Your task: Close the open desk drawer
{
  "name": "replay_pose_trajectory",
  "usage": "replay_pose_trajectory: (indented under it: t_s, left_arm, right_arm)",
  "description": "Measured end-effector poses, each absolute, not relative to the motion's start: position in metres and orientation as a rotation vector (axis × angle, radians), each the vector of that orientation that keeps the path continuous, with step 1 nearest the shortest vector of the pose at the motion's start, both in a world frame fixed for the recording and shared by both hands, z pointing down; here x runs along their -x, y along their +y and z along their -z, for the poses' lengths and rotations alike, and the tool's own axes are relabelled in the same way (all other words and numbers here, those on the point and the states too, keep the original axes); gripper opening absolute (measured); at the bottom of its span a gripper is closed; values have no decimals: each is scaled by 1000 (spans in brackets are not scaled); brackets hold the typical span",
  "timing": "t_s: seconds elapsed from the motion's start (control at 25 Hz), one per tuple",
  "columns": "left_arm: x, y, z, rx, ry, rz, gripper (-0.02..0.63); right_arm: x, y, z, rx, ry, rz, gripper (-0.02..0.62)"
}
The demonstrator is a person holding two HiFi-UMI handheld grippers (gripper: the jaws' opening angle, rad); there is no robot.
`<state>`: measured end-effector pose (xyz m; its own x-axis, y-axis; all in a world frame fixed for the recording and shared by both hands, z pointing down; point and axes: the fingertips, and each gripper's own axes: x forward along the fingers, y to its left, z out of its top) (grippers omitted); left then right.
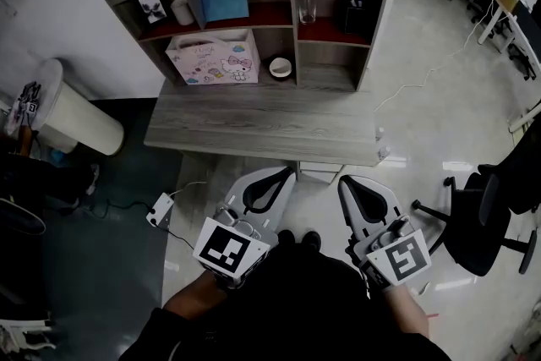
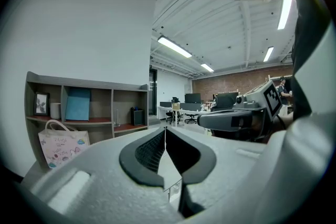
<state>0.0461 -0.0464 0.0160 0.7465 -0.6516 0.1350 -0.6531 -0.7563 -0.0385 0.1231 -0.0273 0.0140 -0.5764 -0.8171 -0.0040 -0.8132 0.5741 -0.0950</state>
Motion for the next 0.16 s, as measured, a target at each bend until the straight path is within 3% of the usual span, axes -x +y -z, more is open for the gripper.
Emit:
replay_pose_trajectory:
  t_s: [0.16]
  left_arm:
    - [-50,-44,-21,-2937,-1079,-243,11]
  right_arm:
    - [-126,-26,-15,1423,2744,127,11]
